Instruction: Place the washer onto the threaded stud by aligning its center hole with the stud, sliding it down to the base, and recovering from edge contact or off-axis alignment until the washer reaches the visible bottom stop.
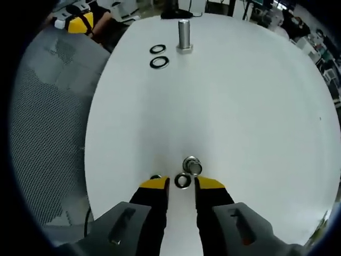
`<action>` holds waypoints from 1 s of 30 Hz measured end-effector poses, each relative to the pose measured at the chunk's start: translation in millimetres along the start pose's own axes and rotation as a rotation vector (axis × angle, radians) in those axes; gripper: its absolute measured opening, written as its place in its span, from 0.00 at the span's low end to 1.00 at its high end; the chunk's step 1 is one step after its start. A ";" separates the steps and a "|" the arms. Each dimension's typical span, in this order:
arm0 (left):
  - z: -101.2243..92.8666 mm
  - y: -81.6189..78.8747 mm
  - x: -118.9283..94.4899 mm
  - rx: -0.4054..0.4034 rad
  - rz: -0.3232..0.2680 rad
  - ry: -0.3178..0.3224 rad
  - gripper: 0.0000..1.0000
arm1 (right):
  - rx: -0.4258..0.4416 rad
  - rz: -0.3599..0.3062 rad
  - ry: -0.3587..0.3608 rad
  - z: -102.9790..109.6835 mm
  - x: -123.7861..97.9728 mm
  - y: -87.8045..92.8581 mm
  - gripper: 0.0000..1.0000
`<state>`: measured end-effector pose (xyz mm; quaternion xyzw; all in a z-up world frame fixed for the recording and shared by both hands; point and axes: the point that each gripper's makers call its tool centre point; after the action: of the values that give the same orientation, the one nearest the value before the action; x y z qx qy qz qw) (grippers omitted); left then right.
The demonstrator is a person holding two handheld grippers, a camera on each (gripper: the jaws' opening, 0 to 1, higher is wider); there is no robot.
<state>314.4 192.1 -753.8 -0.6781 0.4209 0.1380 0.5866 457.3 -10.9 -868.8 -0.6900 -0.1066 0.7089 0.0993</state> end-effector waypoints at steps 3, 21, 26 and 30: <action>2.2 1.6 -0.1 -0.008 0.007 -0.011 0.02 | -0.002 0.002 0.018 -2.7 0.4 0.6 0.20; 2.3 4.7 0.3 -0.007 0.026 -0.009 0.02 | 0.022 0.009 0.067 -8.1 -4.2 3.4 0.13; 2.7 4.8 0.5 -0.009 0.026 -0.012 0.02 | 0.059 -0.021 0.058 -7.8 -11.6 3.0 0.13; 2.2 4.7 0.6 -0.010 0.026 -0.010 0.02 | 0.062 -0.024 0.054 -7.0 -19.4 4.2 0.13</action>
<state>312.0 194.1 -758.0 -0.6749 0.4261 0.1511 0.5832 464.9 -20.4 -851.6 -0.7042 -0.0903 0.6917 0.1321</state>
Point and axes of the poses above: the point that each gripper's makers call its tool centre point, and the gripper's own axes: x roughly forward along the fingers, z roughly to its left, y roughly out of its underside, and after that the axes turned 1 degree about -z, right-handed
